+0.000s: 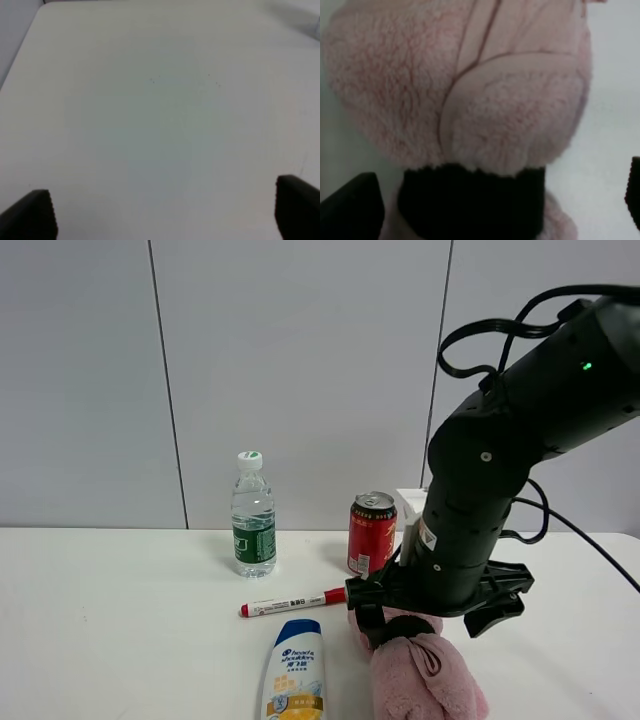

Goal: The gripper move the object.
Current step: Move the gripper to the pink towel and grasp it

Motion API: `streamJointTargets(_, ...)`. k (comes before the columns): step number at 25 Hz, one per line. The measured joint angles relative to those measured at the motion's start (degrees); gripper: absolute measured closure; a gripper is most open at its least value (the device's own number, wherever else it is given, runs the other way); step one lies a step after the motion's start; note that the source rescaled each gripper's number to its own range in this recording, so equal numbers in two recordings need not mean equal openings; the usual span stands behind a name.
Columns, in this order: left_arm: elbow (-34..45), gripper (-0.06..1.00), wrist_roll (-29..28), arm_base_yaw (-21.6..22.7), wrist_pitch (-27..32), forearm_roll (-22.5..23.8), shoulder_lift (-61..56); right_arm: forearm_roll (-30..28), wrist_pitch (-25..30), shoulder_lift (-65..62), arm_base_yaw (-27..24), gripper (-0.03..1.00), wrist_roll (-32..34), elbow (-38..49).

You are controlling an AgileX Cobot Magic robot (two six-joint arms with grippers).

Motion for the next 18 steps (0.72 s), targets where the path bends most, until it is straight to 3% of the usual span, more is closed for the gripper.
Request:
streamJointTargets(6,0.0,-0.06,0.0,0.0,0.0,0.0,0.0,0.0,-3.5,2.9,0.0,-0.01,0.0,0.0)
streamJointTargets(8,0.0,-0.06,0.0,0.0,0.0,0.0,0.0,-0.3,-3.7,2.9,0.0,0.11,0.0,0.0)
streamJointTargets(13,0.0,-0.06,0.0,0.0,0.0,0.0,0.0,-0.9,-3.7,2.9,0.0,0.61,-0.1,0.0)
streamJointTargets(15,0.0,-0.06,0.0,0.0,0.0,0.0,0.0,-1.0,-3.6,2.9,0.0,0.68,-0.8,0.0)
streamJointTargets(18,0.0,-0.06,0.0,0.0,0.0,0.0,0.0,-1.0,-3.6,2.9,0.0,0.71,-2.6,0.0)
